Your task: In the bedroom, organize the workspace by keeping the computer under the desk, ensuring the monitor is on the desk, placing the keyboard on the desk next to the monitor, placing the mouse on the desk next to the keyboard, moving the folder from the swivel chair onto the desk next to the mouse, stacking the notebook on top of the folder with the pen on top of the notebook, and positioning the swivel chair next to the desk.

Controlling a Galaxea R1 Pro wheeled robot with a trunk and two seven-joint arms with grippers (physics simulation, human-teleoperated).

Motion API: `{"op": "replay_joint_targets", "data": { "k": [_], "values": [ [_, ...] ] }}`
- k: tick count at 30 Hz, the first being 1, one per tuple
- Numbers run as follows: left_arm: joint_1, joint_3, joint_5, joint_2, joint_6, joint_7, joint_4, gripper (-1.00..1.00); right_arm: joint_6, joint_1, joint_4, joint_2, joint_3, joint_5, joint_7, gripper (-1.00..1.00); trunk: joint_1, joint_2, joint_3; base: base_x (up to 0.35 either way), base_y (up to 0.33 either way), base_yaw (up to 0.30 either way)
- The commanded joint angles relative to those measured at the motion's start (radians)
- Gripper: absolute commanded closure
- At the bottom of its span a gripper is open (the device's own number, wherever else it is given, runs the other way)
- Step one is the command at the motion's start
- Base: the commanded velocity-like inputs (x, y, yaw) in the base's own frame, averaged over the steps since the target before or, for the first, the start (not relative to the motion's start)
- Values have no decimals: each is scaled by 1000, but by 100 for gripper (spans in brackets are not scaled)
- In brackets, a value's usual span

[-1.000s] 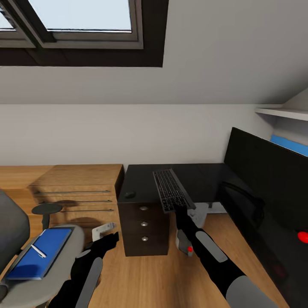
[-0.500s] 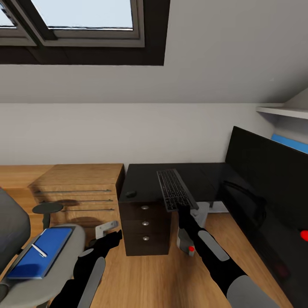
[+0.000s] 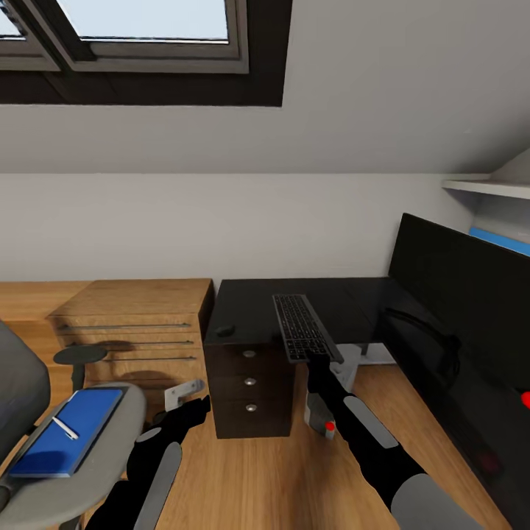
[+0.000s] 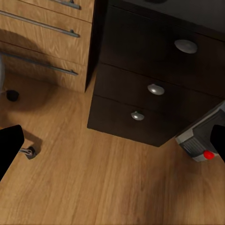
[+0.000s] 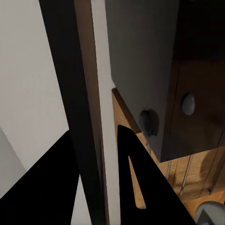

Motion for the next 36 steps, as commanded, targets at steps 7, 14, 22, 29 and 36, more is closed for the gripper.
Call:
{"op": "replay_joint_targets", "data": {
  "k": [7,14,22,29,36],
  "values": [
    [-1,-1,11,0,2,11,-1,-100,-5,-1,-1,-1,4,-9,3,100,27,-50,-23,0,0,0],
    [-1,-2,11,0,2,11,-1,-100,-5,-1,14,-3,4,-5,2,100,54,-99,-45,0,0,0],
    [-1,-2,11,0,2,11,-1,-100,-11,-1,7,-1,14,-1,6,100,84,-155,-70,0,0,0],
    [-1,-2,11,1,2,11,-1,-100,-11,-1,-7,0,17,2,6,100,111,-204,-92,0,0,0],
    [-1,-3,9,2,2,7,0,-100,-12,-1,-8,1,36,3,6,100,111,-204,-92,0,0,0]
  ]
}}
